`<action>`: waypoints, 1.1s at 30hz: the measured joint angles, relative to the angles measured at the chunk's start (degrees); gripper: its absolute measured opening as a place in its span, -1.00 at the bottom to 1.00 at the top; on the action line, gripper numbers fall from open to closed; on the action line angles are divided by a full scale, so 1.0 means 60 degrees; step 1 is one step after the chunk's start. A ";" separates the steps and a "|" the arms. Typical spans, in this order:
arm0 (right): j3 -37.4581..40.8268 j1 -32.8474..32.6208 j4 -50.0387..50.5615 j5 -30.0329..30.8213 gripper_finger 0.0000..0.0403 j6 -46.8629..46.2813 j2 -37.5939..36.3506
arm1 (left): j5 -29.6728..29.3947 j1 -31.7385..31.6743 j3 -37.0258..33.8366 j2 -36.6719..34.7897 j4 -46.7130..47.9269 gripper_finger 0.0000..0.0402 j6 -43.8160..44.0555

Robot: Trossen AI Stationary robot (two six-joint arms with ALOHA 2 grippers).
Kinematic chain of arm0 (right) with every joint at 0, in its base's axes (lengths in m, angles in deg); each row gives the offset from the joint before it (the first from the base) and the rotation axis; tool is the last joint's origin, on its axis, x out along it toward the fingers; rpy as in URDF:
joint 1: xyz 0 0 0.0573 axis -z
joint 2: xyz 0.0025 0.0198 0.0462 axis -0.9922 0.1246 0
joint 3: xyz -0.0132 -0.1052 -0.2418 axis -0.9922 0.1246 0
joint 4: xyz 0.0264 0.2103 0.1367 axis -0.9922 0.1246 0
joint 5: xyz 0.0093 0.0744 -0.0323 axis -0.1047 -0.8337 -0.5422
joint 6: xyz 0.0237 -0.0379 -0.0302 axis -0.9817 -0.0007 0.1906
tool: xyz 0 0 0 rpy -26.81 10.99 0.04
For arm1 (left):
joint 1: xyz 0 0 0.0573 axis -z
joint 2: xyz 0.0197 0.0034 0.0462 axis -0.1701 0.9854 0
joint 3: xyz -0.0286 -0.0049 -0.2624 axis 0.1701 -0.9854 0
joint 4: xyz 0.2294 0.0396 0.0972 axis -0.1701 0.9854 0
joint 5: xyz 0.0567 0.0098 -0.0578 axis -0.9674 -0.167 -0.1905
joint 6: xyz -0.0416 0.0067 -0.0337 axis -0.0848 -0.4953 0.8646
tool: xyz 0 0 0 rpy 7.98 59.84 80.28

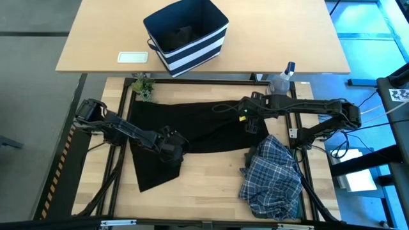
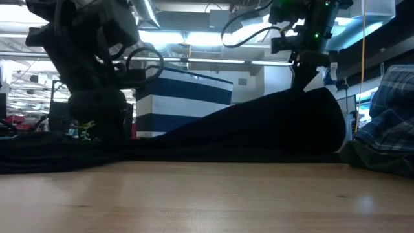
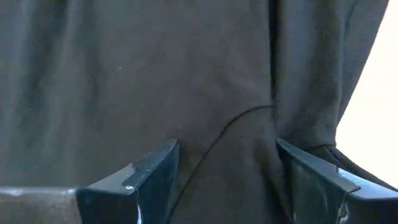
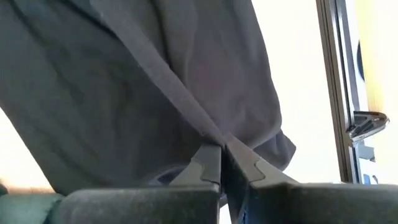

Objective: Fold Laundry from Bin
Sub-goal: Fold the black shirt

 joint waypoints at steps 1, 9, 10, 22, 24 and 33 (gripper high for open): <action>0.0000 -0.0003 -0.0002 0.0003 -1.00 0.0024 0.0000 | 0.0022 -0.0025 0.0002 -0.0006 0.0088 0.26 0.0020; 0.0000 -0.0004 0.0055 0.0113 -1.00 0.0034 0.0000 | 0.0407 -0.0105 0.0043 -0.0027 0.0089 0.26 0.0049; 0.0000 -0.0007 0.0057 0.0113 -1.00 0.0038 0.0000 | 0.0441 -0.0104 0.0083 -0.0027 0.0100 0.26 0.0122; 0.0000 -0.0004 0.0203 0.0131 -1.00 0.0064 0.0000 | 0.0533 -0.0104 0.0519 -0.0042 0.0132 0.26 0.0009; 0.0000 -0.0004 0.0262 0.0184 -1.00 0.0070 0.0000 | 0.0514 -0.0109 0.0519 -0.0049 0.0128 0.26 0.0146; 0.0000 0.0055 0.0303 0.0363 -1.00 0.0103 0.0000 | 0.0492 -0.0398 0.0741 -0.0053 0.0184 0.26 0.0690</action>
